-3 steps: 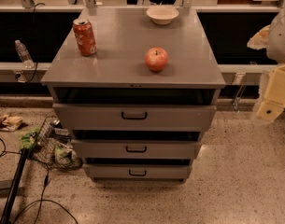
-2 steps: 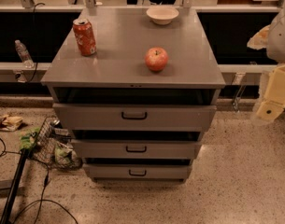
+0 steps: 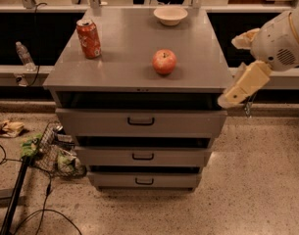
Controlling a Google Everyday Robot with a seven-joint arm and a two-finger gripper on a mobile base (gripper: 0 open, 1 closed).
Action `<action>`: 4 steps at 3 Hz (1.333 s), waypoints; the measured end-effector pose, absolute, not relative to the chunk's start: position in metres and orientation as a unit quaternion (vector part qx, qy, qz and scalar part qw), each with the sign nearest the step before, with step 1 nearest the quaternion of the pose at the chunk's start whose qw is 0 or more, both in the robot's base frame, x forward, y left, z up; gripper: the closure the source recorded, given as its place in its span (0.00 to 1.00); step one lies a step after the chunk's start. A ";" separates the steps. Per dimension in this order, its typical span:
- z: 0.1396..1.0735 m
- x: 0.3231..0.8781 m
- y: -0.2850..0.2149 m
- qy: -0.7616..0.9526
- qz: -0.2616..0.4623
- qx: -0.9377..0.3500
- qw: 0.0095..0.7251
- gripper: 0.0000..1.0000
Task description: Pick apple
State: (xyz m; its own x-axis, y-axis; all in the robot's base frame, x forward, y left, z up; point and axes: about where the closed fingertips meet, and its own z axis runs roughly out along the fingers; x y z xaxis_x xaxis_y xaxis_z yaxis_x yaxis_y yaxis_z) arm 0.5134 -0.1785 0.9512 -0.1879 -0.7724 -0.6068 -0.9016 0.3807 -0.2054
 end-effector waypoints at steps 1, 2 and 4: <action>0.943 0.559 -0.149 0.744 0.164 -0.501 0.411 0.00; 0.937 0.609 -0.123 0.726 0.198 -0.462 0.469 0.00; 0.911 0.677 -0.069 0.716 0.219 -0.441 0.495 0.00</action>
Offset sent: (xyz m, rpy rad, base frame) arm 0.1564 0.0829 -0.0209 0.5443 -0.1868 -0.0917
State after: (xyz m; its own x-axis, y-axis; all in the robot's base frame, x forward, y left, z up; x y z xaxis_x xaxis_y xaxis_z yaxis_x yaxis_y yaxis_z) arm 0.6773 -0.0694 0.9108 -0.1207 -0.4153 -0.9016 -0.8482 0.5151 -0.1237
